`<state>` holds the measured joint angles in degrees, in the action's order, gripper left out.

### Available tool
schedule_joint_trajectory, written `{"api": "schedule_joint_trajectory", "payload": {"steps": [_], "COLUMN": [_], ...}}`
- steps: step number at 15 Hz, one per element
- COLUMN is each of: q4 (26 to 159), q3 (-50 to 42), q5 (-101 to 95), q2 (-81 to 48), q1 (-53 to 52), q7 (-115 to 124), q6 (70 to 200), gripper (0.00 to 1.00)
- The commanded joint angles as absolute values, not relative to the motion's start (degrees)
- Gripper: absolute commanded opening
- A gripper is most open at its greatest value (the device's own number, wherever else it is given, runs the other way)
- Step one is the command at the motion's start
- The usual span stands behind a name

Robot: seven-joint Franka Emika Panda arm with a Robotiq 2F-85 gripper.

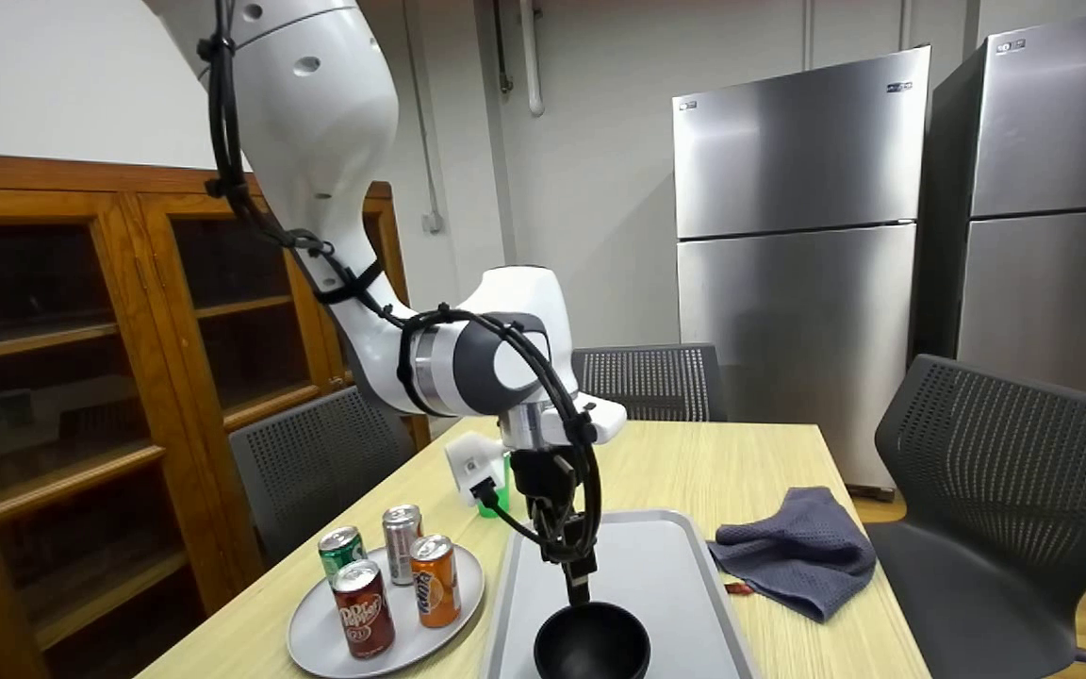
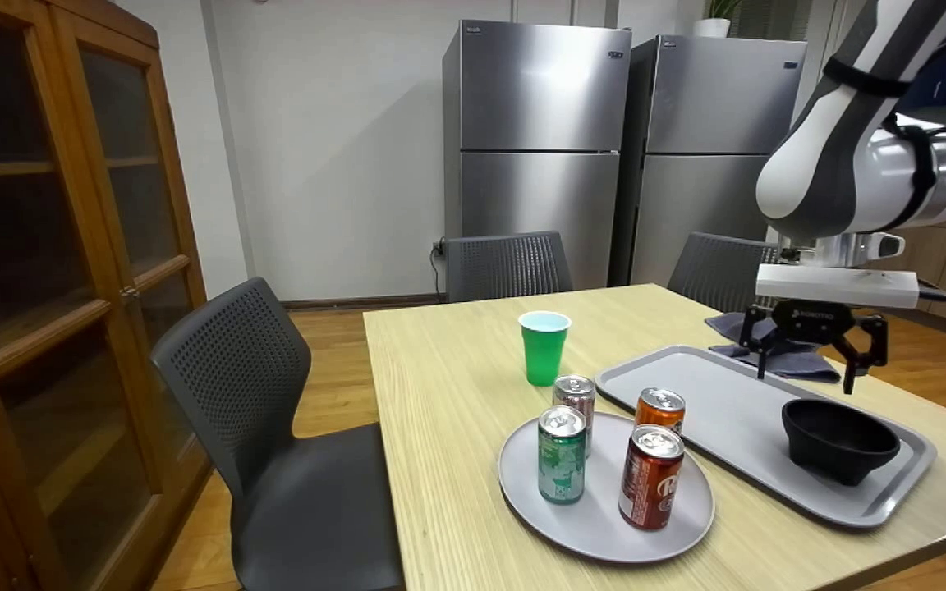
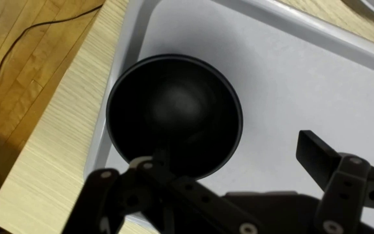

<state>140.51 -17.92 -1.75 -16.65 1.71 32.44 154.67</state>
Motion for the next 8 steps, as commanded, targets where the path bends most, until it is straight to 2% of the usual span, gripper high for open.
{"api": "schedule_joint_trajectory", "payload": {"steps": [1, 8], "q4": [143.16, 142.22], "q3": [-18.18, -17.11], "q5": [-1.25, 3.7], "q2": [-15.64, -19.45], "q1": [1.48, 2.01], "q7": [34.81, 35.55], "q6": [157.87, 160.87], "gripper": [1.0, 1.0]}}
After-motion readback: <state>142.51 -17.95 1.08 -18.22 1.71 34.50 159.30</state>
